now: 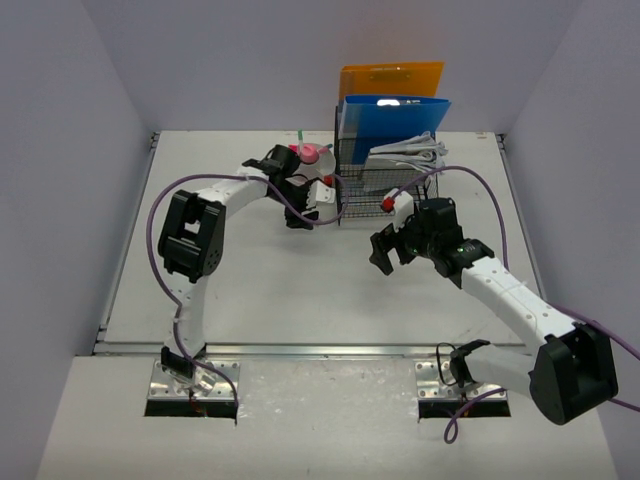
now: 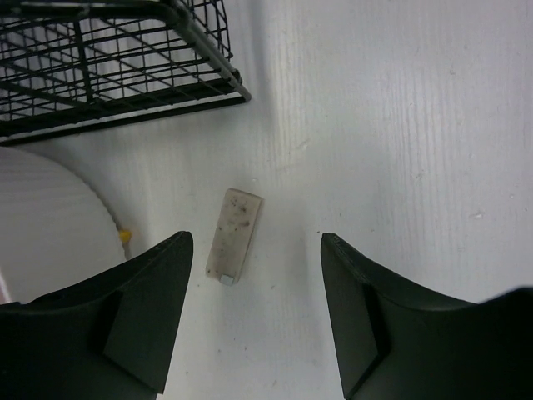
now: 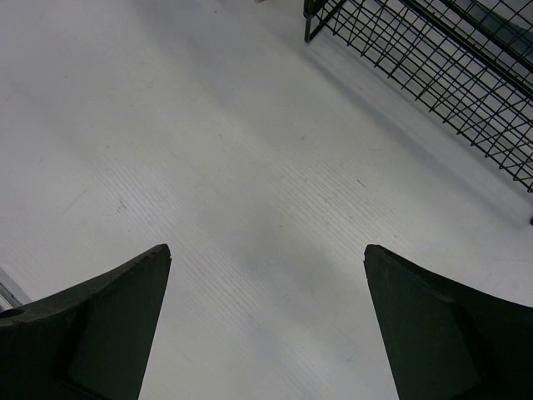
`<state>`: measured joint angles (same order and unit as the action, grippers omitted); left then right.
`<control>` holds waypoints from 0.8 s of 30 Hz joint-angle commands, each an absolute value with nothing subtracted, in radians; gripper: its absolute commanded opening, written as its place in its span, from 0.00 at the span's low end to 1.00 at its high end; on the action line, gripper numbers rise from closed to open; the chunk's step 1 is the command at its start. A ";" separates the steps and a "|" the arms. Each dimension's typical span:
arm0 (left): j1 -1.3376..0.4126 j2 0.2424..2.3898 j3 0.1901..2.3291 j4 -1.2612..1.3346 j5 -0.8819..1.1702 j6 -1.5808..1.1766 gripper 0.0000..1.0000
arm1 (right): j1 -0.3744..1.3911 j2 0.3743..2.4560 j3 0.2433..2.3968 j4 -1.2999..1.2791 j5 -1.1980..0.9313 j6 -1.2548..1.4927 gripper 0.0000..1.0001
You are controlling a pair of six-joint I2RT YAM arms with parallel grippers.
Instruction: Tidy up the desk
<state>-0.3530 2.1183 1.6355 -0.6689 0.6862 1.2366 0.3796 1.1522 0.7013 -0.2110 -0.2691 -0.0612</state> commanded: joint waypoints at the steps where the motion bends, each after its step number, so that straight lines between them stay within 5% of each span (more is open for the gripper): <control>1: -0.372 2.147 1.694 -0.672 0.683 1.323 0.60 | 0.373 1.128 0.698 -0.206 -0.274 -0.074 0.99; 18: -0.351 2.245 1.725 -0.646 0.635 1.271 0.59 | 0.367 1.105 0.717 -0.234 -0.315 -0.085 0.99; 21: -0.334 2.280 1.768 -0.694 0.635 1.285 0.55 | 0.367 1.107 0.727 -0.243 -0.322 -0.085 0.99; 24: -0.334 2.258 1.745 -0.737 0.636 1.337 0.39 | 0.367 1.107 0.739 -0.247 -0.334 -0.090 0.99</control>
<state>-0.3516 2.2675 1.7421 -0.6880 0.6177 1.2809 0.3741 1.1236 0.7013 -0.2539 -0.3015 -0.0795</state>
